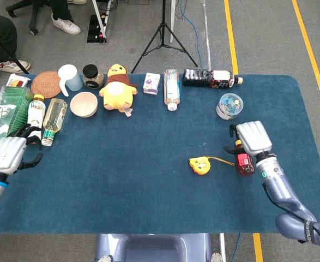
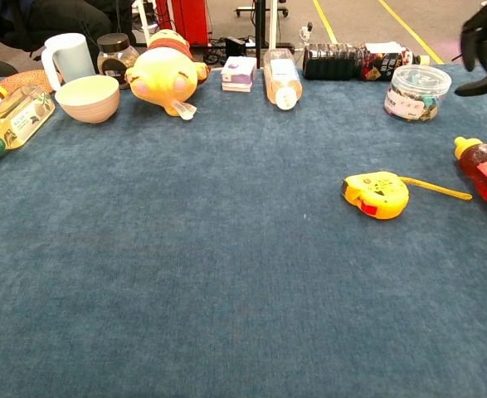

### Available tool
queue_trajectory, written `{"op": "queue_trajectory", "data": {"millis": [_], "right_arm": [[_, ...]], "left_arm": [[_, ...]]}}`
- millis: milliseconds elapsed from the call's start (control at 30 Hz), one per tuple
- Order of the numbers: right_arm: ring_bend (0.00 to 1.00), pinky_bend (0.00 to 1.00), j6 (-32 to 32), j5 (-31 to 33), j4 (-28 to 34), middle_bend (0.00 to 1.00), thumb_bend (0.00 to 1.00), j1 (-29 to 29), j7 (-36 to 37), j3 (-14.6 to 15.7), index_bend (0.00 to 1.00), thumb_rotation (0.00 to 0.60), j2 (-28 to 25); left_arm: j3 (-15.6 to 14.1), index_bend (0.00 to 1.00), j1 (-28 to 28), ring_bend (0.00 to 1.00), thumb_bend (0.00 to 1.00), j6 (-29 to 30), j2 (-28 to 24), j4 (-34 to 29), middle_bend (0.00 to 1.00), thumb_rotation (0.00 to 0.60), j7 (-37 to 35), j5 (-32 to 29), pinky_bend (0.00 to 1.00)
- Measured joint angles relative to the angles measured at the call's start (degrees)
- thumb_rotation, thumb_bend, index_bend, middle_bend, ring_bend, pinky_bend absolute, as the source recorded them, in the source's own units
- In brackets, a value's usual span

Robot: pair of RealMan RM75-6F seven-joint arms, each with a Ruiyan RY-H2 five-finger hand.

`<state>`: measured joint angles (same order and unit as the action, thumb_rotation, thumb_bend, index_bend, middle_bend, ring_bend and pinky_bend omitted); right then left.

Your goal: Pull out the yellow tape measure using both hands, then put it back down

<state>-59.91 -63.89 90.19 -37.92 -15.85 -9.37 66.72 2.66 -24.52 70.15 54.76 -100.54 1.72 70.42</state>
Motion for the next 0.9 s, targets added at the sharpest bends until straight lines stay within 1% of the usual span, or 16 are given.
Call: {"op": "queue_trajectory", "data": {"millis": [100,200,433,567,733,900], "right_arm": [[0.61,0.57,-2.1,0.5,-0.3,0.65,0.27,2.4,0.5,0.5,0.58,0.417,-0.8],[0.62,0.57,-4.4,1.0,-0.5,0.66,0.28,4.9,1.1,1.1,0.59,0.419,-1.4],[0.62,0.57,-10.8,1.3,0.0,0.66,0.29,10.7,3.1,2.0,0.6,0.417,-2.2],[0.62,0.57,-13.4,0.7,0.7,0.66,0.29,13.4,3.9,2.5,0.6,0.417,-2.7],[0.62,0.57,-16.9,-0.4,2.0,0.66,0.28,17.2,5.0,3.3,0.6,0.417,-3.9],[0.61,0.57,-19.8,-1.0,3.2,0.66,0.29,20.7,5.6,4.1,0.6,0.417,-5.3]], "left_arm": [[-0.7,0.57,2.7,0.18,0.34,3.5,0.2,0.9,0.29,0.6,1.6,-0.2,0.28],[-1.3,0.57,4.8,0.19,0.34,7.2,1.1,2.4,0.3,0.6,2.9,0.2,0.28],[-2.6,0.57,11.7,0.2,0.34,16.0,5.7,5.9,0.32,0.6,3.5,3.2,0.28],[-3.4,0.57,14.2,0.2,0.34,18.5,7.4,6.4,0.32,0.6,3.3,5.2,0.28],[-4.1,0.57,16.7,0.2,0.34,21.1,8.3,5.4,0.33,0.6,3.5,7.6,0.28],[-4.5,0.57,18.2,0.2,0.34,21.6,8.4,4.3,0.33,0.6,4.5,8.4,0.28]]}}
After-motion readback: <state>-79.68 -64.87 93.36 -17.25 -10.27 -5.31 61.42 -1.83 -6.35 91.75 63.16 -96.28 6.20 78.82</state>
